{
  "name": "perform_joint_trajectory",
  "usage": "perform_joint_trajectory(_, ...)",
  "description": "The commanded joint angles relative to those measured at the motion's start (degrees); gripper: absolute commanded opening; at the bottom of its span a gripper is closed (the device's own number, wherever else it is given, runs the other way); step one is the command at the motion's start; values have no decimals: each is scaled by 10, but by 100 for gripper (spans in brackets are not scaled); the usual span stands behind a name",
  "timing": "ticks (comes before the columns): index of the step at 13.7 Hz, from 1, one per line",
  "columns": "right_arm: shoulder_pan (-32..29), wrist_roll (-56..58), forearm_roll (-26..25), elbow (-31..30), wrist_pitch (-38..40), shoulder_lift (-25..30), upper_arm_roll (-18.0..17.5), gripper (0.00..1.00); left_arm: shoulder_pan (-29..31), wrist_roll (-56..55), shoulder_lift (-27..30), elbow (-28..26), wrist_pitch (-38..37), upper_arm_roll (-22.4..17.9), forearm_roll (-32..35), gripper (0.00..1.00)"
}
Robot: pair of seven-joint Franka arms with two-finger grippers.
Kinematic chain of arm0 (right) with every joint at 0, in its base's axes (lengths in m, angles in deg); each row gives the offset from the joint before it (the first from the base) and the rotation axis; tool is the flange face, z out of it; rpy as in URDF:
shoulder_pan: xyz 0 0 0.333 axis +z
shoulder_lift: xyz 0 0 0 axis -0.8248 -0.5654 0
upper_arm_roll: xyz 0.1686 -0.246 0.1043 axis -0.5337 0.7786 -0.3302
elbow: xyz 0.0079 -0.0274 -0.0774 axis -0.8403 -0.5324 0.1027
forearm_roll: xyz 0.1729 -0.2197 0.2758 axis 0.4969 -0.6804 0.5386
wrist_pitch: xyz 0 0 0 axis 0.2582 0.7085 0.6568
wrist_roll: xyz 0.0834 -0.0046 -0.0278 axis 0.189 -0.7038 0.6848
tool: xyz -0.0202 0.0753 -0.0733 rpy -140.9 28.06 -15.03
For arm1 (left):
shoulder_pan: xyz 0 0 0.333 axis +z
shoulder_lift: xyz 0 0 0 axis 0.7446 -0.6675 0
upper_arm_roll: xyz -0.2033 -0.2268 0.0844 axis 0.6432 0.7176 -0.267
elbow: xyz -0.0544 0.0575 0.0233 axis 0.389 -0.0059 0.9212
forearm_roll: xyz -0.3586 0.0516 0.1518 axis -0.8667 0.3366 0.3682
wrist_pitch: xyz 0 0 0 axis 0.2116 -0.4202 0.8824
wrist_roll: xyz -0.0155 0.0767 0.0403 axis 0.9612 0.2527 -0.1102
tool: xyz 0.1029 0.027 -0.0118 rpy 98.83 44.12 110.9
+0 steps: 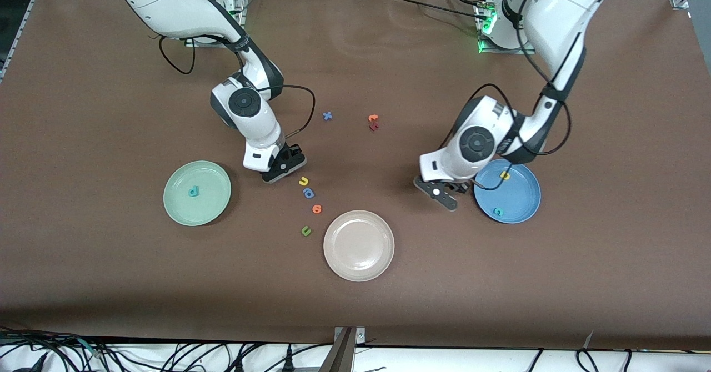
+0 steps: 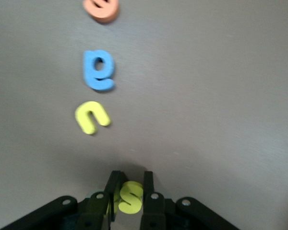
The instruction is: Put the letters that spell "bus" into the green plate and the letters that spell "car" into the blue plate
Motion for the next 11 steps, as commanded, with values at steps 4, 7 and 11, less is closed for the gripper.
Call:
perform_joint_trajectory(4, -36, 99, 65, 36, 111, 49, 5, 9, 106, 99, 9, -6, -16, -1, -1, 13)
perform_joint_trajectory(7, -49, 262, 172, 53, 146, 61, 64, 9, 117, 102, 4, -8, -17, -2, 4, 100)
perform_joint_trajectory(11, -52, 312, 206, 59, 166, 69, 123, 10, 118, 95, 34, -6, -21, -1, 3, 100)
